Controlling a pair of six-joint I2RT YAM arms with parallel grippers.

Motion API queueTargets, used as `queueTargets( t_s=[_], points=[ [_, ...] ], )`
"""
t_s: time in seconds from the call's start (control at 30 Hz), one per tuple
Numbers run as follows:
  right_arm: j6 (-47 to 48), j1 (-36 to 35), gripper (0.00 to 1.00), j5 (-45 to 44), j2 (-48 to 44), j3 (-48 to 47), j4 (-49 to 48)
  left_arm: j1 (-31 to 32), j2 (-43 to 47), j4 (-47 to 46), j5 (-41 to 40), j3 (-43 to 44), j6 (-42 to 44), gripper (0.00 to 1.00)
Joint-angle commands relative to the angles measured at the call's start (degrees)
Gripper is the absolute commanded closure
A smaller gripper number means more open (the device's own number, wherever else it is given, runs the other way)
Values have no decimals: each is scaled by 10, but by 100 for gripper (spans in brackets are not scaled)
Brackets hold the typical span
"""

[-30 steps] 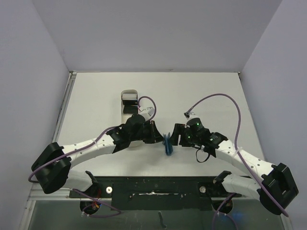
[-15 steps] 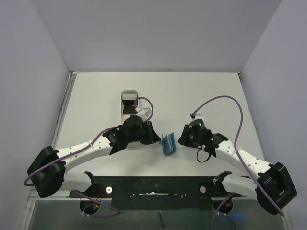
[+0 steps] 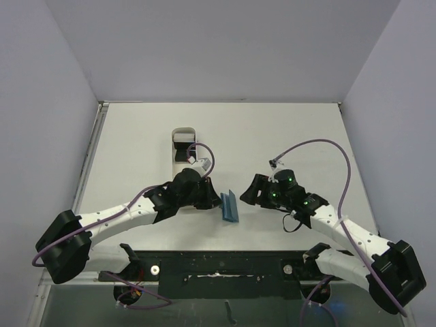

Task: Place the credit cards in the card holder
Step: Open the card holder at the center of the board.

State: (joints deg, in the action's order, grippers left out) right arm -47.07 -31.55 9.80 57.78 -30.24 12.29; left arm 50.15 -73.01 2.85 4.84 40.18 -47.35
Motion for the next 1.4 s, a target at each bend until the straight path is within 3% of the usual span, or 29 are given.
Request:
queueTargets(
  t_s=[0.0,0.37,0.7,0.73,0.87,1.03,1.2,1.37],
  points=[
    [-32,-47,36,21,20,-13,-72,-2,15,-20,-6,5,6,100],
    [-25,-83,35,-25,97,-60,-38,-2,38,-50,5,13,-7,100],
    [-22,-82,43,-50,130,-61,-31,-1,24,-60,10,12,-11,100],
    [-21,-82,45,-49,132,-61,-34,-2,24,-61,11,12,-11,100],
    [-24,-81,73,-85,120,-56,-15,-2,18,-31,-6,24,-3,100],
    [-5,-67,93,-124,67,-31,17,-2,12,64,-69,56,26,100],
    [14,-40,100,-98,30,11,6,-1,7,48,-50,48,18,87],
    [13,-22,100,-92,1,34,11,-1,-20,-35,11,25,-3,64]
  ],
)
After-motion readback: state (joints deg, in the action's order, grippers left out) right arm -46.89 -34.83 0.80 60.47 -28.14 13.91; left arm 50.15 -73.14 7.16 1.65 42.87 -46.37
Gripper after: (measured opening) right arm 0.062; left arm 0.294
